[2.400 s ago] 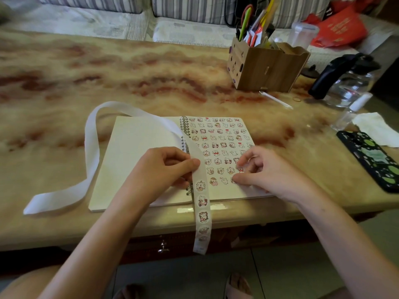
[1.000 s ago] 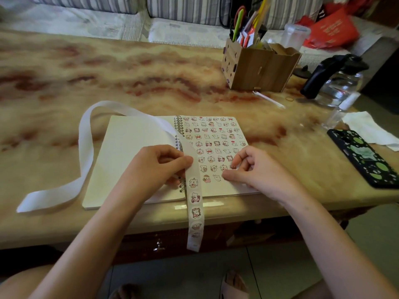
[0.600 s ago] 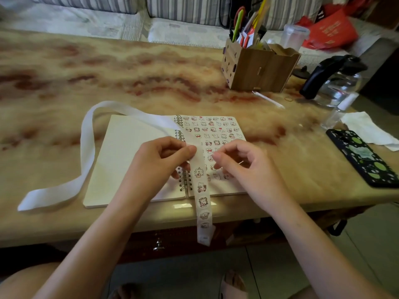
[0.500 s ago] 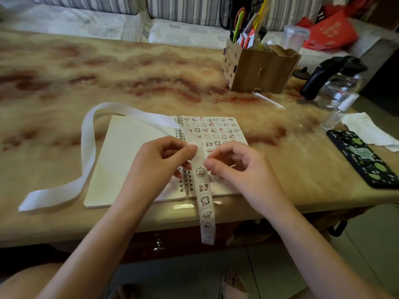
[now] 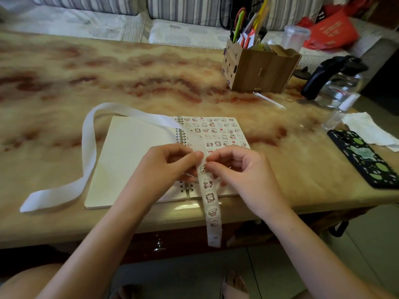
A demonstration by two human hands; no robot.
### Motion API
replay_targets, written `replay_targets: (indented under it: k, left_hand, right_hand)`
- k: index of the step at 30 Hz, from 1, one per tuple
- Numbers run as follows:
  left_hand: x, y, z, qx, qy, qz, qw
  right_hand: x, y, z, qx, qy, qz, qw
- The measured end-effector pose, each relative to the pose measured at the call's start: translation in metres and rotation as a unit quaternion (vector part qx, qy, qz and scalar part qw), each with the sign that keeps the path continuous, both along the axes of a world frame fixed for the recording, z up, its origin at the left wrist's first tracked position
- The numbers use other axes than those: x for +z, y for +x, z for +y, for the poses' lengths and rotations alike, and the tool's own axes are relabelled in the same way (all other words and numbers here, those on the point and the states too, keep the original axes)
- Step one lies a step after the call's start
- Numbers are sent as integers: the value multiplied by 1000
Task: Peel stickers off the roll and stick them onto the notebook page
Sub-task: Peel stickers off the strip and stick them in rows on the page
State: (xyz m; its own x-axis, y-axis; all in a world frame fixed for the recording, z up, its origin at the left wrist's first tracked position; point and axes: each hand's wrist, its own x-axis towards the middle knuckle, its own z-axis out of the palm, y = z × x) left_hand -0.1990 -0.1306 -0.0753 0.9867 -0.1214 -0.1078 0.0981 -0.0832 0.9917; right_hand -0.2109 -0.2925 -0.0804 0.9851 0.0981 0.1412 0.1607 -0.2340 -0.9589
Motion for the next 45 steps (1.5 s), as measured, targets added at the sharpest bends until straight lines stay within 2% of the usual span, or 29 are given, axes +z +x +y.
replay_targets:
  k: [13,22,28,33,39,45]
  left_hand:
    - [-1,0,2,10,-9,-12,1000]
    - [-3,1,3,23,8,1,1000]
    - [-2,1,2,24,10,4,1000]
    - [-5,3,4,37,8,9,999]
    - [-7,5,6,42,19,12,999]
    - [-9,6,6,39,31,9,999]
  right_hand:
    - [-1,-1,1,-2,-7,-13,1000]
    - [-1,-3,3,-6,-120,-66,991]
    - [1,-5,2,1,-116,-77,990]
    - [10,-2,-9,5,-34,-8,999]
    - [11,12,-47,-42,-84,120,988]
    - [7,13,-55,-39,-109,180,977]
